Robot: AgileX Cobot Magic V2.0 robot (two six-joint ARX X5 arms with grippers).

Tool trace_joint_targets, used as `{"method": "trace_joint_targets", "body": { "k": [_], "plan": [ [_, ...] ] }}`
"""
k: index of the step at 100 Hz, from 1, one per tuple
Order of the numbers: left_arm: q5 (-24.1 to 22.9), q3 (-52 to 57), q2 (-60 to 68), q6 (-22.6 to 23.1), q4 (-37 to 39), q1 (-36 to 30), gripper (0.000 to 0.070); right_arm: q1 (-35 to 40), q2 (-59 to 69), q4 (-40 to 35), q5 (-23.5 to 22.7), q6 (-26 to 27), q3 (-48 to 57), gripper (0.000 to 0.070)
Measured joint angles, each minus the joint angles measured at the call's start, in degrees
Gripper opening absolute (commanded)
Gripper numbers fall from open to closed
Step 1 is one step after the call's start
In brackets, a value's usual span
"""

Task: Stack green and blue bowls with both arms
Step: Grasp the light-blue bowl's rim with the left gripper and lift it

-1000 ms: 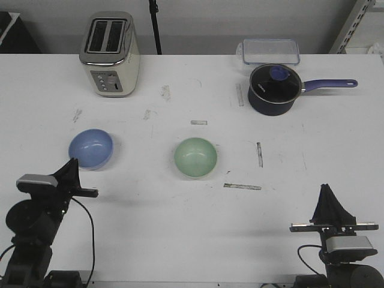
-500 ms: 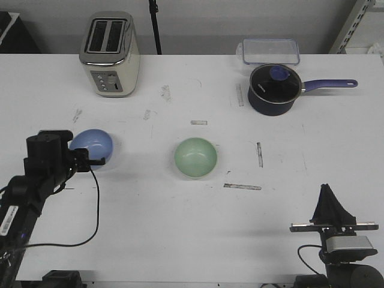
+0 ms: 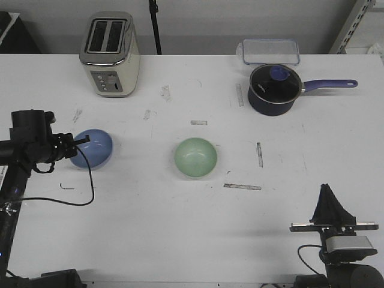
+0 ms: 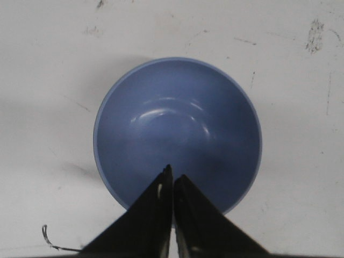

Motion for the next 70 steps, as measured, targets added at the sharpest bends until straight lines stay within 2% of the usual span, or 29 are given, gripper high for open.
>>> {"method": "trace_joint_targets", "body": {
  "k": [8, 17, 20, 31, 36, 42, 70],
  "plan": [
    [2.7, 0.0, 1.9, -0.6, -1.4, 2.6, 0.0002, 0.0, 0.0, 0.0, 0.0, 0.0, 0.0, 0.0009],
    [3.3, 0.0, 4.1, -1.3, -1.4, 5.3, 0.0024, 0.0, 0.0, 0.0, 0.0, 0.0, 0.0, 0.0009],
    [3.3, 0.0, 4.7, -1.4, -1.5, 5.9, 0.0077, 0.0, 0.0, 0.0, 0.0, 0.0, 0.0, 0.0009],
    [3.9, 0.0, 6.9, -2.8, -1.7, 7.4, 0.0341, 0.0, 0.0, 0.0, 0.0, 0.0, 0.0, 0.0009],
    [4.7, 0.0, 7.8, -3.2, -1.9, 8.0, 0.0408, 0.0, 0.0, 0.0, 0.0, 0.0, 0.0, 0.0009],
    [4.8, 0.0, 8.5, -3.3, -1.8, 8.5, 0.0452, 0.0, 0.0, 0.0, 0.0, 0.0, 0.0, 0.0009],
    [4.9, 0.0, 13.2, -3.9, 1.5, 9.0, 0.0449, 0.0, 0.0, 0.0, 0.0, 0.0, 0.0, 0.0009]
  ]
}}
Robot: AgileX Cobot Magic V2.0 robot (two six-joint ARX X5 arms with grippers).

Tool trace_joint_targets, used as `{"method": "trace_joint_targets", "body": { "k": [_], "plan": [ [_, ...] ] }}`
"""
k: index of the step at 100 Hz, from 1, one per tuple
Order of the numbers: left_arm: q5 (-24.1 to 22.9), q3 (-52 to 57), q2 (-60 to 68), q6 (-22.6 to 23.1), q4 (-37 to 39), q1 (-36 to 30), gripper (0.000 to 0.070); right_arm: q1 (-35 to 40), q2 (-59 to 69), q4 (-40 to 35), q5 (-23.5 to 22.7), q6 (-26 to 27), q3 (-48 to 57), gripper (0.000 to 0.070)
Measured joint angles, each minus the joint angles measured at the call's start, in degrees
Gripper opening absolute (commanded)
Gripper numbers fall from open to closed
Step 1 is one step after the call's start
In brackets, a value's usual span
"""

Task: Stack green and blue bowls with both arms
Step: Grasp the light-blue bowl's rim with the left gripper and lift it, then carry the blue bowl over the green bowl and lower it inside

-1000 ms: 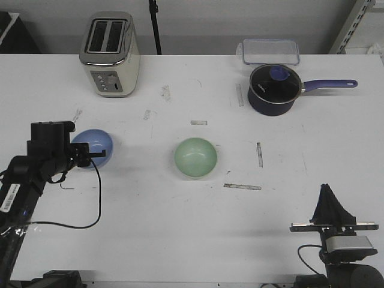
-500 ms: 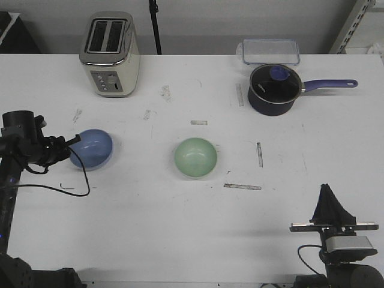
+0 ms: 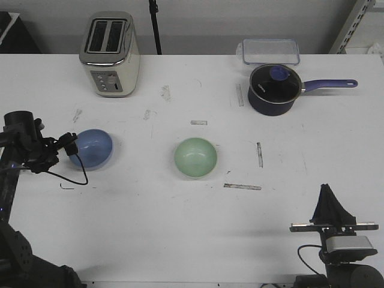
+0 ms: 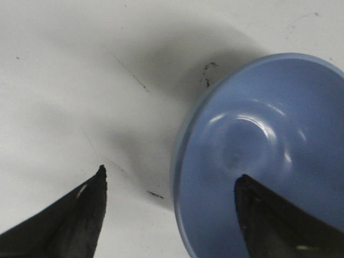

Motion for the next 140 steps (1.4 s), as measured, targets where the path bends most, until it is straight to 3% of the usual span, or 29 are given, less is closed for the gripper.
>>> {"method": "trace_joint_targets", "body": {
  "k": [17, 33, 56, 80, 100, 140],
  "plan": [
    [0.0, 0.0, 3.3, -0.5, 1.3, -0.7, 0.0427, 0.0, 0.0, 0.0, 0.0, 0.0, 0.0, 0.0009],
    [0.0, 0.0, 5.2, -0.6, 1.4, -2.1, 0.0164, 0.0, 0.0, 0.0, 0.0, 0.0, 0.0, 0.0009],
    [0.0, 0.0, 6.1, -0.8, 3.0, -2.8, 0.0, 0.0, 0.0, 0.0, 0.0, 0.0, 0.0, 0.0009],
    [0.0, 0.5, 3.4, -3.2, 1.6, -3.9, 0.0001, 0.0, 0.0, 0.0, 0.0, 0.0, 0.0, 0.0009],
    [-0.1, 8.5, 3.0, -3.6, -4.7, -7.7, 0.0001, 0.0, 0.0, 0.0, 0.0, 0.0, 0.0, 0.0009],
    [0.0, 19.5, 4.9, -6.5, -4.9, -29.4, 0.0001, 0.0, 0.0, 0.0, 0.0, 0.0, 0.0, 0.0009]
  ]
}}
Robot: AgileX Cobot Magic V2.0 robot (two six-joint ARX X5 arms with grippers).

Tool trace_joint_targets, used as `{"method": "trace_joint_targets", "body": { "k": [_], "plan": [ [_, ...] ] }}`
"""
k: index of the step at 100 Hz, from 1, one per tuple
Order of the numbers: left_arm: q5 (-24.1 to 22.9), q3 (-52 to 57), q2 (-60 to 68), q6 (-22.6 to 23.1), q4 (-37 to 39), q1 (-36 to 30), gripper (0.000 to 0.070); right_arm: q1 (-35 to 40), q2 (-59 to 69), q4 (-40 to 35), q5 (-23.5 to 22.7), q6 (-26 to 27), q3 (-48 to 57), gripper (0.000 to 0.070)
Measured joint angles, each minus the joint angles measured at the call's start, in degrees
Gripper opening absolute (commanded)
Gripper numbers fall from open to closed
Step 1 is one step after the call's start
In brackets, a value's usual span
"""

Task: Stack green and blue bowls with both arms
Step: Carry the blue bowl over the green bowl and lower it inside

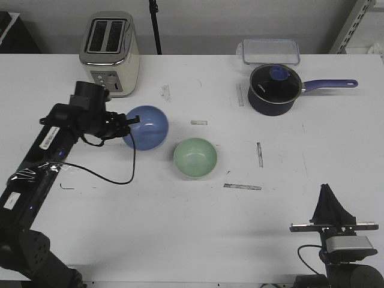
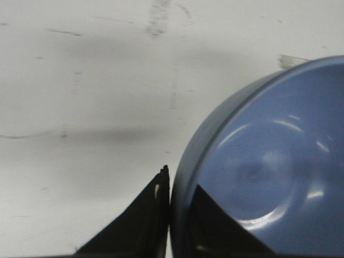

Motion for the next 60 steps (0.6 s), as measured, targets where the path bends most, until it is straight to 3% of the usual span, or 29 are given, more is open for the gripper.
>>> {"method": "trace_joint_targets", "body": {
  "k": [32, 60],
  "plan": [
    [0.0, 7.1, 9.4, -3.6, 1.3, -14.9, 0.0001, 0.0, 0.0, 0.0, 0.0, 0.0, 0.0, 0.0009],
    [0.0, 7.2, 12.7, -3.9, 0.9, -19.3, 0.0001, 0.0, 0.0, 0.0, 0.0, 0.0, 0.0, 0.0009]
  ]
}}
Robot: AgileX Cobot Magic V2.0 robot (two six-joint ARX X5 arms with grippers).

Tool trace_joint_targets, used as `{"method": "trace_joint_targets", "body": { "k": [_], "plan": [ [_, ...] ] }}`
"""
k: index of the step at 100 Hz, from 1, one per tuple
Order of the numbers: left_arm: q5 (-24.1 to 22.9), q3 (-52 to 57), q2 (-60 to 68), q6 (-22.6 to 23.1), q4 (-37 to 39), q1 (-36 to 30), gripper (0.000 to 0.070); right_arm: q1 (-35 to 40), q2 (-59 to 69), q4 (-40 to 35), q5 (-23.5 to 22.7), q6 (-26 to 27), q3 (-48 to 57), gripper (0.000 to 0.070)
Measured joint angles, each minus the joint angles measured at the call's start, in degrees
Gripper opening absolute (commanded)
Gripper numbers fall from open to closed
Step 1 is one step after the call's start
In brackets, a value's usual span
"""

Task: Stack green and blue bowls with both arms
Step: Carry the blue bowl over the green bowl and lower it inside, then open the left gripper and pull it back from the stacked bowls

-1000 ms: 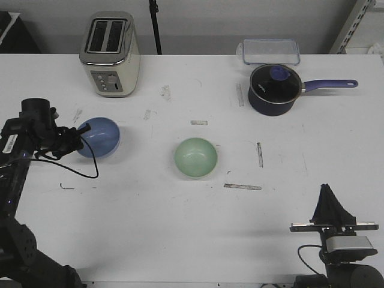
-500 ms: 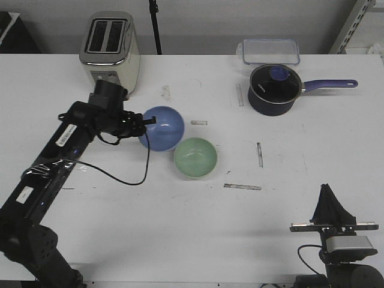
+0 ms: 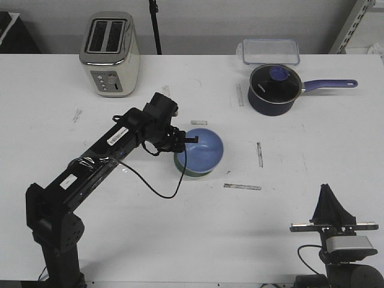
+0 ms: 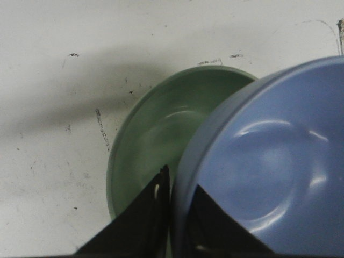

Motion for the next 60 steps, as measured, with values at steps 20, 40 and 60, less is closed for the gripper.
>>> {"method": "trace_joint_targets", "body": {
  "k": [20, 40, 60],
  "plan": [
    [0.0, 0.0, 1.8, -0.4, -0.3, -0.4, 0.0009, 0.0, 0.0, 0.0, 0.0, 0.0, 0.0, 0.0009],
    [0.0, 0.0, 1.2, -0.6, 0.2, -1.0, 0.0219, 0.0, 0.0, 0.0, 0.0, 0.0, 0.0, 0.0009],
    [0.0, 0.0, -2.5, -0.6, 0.9, -0.6, 0.0218, 0.0, 0.0, 0.0, 0.0, 0.0, 0.0, 0.0009]
  ]
}}
